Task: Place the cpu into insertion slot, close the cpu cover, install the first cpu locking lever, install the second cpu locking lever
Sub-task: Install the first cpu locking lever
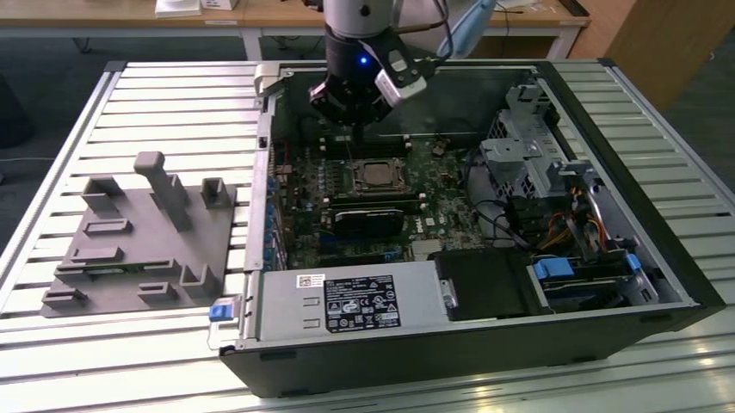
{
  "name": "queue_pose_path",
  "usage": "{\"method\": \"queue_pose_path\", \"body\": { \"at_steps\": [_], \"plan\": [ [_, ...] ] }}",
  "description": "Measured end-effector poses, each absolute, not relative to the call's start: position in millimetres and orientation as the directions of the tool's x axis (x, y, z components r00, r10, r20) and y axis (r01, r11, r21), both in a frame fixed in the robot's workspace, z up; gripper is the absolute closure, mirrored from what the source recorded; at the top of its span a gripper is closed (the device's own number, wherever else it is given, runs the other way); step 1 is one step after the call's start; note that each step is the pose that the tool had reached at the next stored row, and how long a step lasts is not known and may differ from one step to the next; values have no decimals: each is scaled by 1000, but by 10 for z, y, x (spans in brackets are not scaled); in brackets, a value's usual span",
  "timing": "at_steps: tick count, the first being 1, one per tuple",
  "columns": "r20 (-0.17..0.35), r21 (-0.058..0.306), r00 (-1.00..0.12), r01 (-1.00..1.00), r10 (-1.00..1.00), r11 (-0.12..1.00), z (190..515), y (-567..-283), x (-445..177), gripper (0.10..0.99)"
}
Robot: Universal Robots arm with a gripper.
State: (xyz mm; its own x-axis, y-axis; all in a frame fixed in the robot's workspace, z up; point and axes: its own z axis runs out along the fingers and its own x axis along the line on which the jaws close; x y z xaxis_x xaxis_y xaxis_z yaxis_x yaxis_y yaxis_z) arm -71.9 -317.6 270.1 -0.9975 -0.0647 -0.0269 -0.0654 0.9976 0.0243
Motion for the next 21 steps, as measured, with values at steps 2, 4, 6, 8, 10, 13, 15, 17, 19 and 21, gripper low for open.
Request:
{"method": "queue_pose_path", "body": {
  "at_steps": [2, 4, 6, 8, 10, 13, 15, 17, 19, 21],
  "plan": [
    [-27, 24, -998, -66, -65, 998, 2692, -3176, -719, 980],
    [-27, 24, -998, -65, -65, 998, 2684, -3176, -724, 980],
    [-27, 24, -998, -65, -65, 998, 2679, -3176, -730, 980],
    [-27, 24, -998, -65, -64, 998, 2674, -3176, -746, 980],
    [-27, 24, -998, -65, -65, 998, 2669, -3176, -768, 980],
    [-27, 24, -998, -65, -64, 998, 2661, -3176, -827, 980],
    [-27, 24, -998, -65, -64, 998, 2653, -3176, -871, 980],
    [-27, 24, -998, -65, -64, 998, 2641, -3172, -898, 980],
    [-27, 24, -998, -65, -64, 998, 2631, -3162, -916, 980],
    [-27, 24, -998, -65, -64, 998, 2617, -3147, -931, 980]
  ]
}}
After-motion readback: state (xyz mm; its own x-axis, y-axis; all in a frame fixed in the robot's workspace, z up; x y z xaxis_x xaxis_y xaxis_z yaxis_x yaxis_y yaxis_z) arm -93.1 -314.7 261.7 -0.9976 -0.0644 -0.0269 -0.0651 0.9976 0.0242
